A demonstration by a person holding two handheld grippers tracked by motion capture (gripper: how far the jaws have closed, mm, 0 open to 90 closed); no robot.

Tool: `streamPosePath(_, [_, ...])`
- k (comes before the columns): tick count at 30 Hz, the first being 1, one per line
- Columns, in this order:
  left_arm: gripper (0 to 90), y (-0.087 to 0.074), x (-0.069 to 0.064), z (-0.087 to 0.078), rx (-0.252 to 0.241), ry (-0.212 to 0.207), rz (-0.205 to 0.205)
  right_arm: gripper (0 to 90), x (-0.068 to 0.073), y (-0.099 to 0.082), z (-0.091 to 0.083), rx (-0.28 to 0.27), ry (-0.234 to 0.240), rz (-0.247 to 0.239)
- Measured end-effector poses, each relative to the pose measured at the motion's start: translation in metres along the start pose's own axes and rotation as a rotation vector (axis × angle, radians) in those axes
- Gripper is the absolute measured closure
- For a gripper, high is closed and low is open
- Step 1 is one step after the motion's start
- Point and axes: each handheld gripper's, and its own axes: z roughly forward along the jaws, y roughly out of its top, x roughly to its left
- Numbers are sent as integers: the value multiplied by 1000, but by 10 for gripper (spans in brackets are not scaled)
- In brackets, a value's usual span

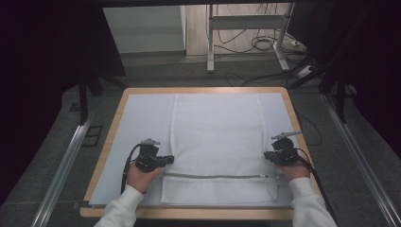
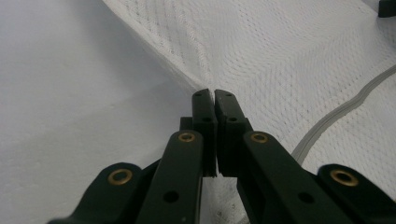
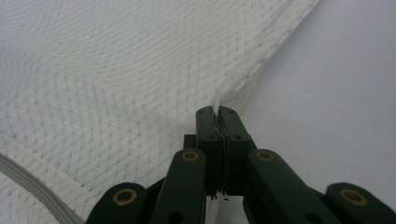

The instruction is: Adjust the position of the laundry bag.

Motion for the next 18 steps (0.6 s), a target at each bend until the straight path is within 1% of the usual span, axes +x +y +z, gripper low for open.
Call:
streamPosePath(3, [887, -2, 4, -3, -1, 0, -9, 875, 4, 2, 1, -4, 3, -8])
streamPosePath(14, [887, -5, 13, -11, -5, 11, -16, 875, 16, 8, 7, -2, 13, -38])
streamPosePath(18, [887, -6, 18, -13, -4, 17, -22, 875, 17, 9, 8, -9, 28, -28])
